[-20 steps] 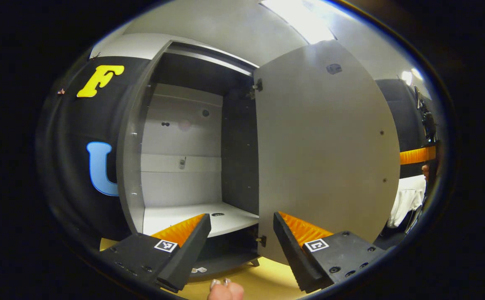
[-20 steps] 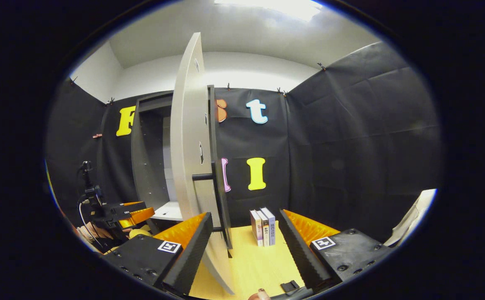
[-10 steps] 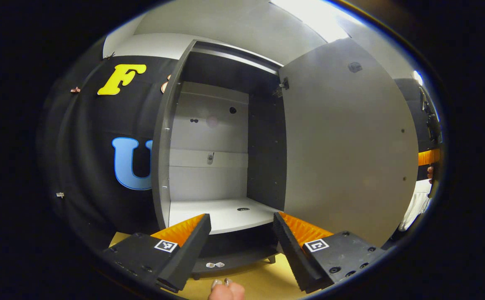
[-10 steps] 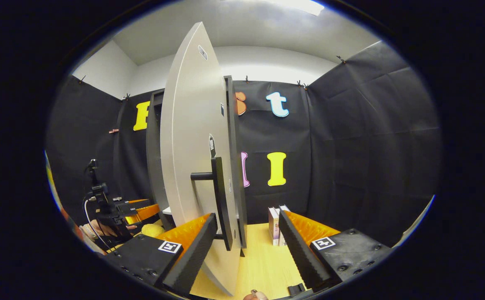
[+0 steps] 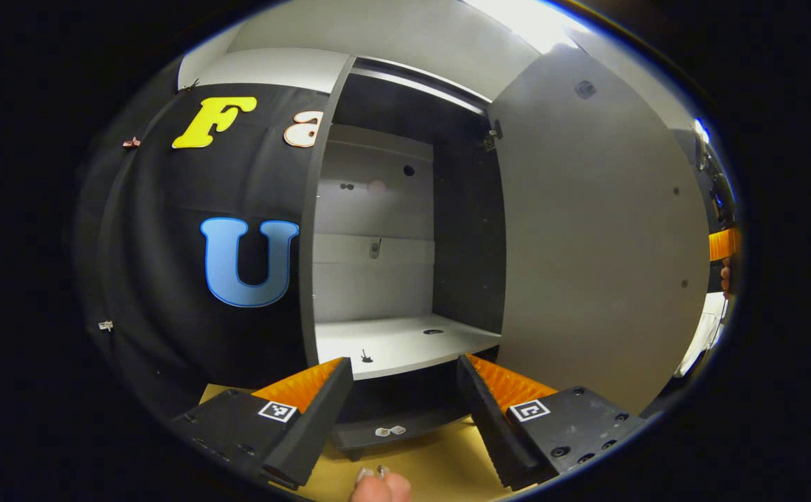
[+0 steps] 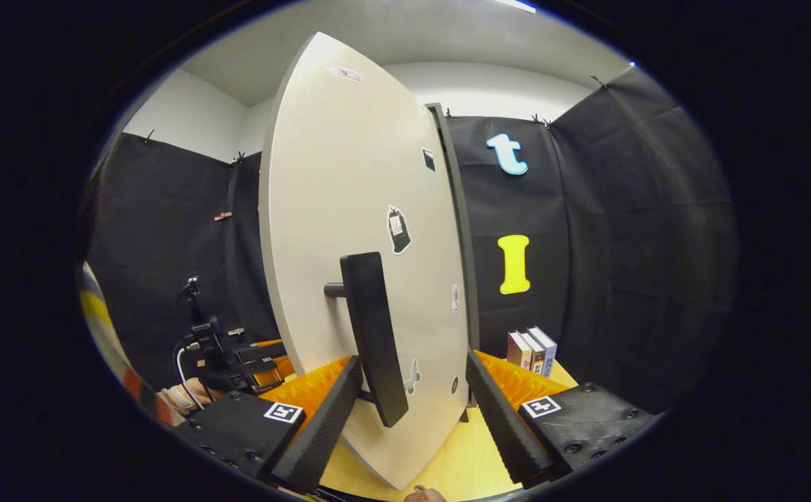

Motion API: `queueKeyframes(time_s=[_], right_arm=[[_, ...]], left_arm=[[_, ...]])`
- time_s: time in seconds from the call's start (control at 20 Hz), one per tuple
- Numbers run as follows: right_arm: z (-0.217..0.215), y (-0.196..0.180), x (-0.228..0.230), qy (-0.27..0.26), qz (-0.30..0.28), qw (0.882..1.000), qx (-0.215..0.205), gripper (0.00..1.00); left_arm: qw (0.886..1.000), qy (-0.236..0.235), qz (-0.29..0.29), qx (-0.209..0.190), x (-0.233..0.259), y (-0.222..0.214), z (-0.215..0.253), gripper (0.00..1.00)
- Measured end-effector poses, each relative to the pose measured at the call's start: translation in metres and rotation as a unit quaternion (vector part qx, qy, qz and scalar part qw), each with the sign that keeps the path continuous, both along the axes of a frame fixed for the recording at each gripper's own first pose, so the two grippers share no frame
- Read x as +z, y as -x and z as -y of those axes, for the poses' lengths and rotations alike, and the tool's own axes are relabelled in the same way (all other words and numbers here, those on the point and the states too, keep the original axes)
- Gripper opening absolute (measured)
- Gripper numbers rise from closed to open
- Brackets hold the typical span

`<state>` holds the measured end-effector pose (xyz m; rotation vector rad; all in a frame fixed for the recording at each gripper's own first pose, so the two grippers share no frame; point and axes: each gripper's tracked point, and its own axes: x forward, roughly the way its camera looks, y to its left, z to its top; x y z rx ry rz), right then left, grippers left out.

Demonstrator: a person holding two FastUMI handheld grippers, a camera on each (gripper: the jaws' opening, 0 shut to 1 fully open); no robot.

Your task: Open the cabinet door with the right hand, grasp the bottle in the cabinet with the left hand and place it on the coaster, then close the cabinet door with the right hand.

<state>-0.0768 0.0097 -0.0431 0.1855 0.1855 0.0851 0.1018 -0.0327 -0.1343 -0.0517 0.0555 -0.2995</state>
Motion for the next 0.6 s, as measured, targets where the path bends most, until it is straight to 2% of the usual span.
queueKeyframes(time_s=[0.2,0.45,0.6], right_arm=[[-0.015,-0.019,-0.007,0.012,-0.005,1.0,0.0,0.98],[-0.063,-0.044,-0.008,0.036,0.011,0.999,0.013,0.98],[-0.084,-0.054,-0.009,0.059,0.008,0.998,-0.005,0.98]], left_arm=[[1.0,-0.011,0.01,0.007,0.004,0.002,-0.03,0.95],[0.999,-0.014,0.008,0.03,0.005,0.004,-0.063,0.95],[0.999,-0.017,0.01,0.046,0.008,0.009,-0.082,0.94]])
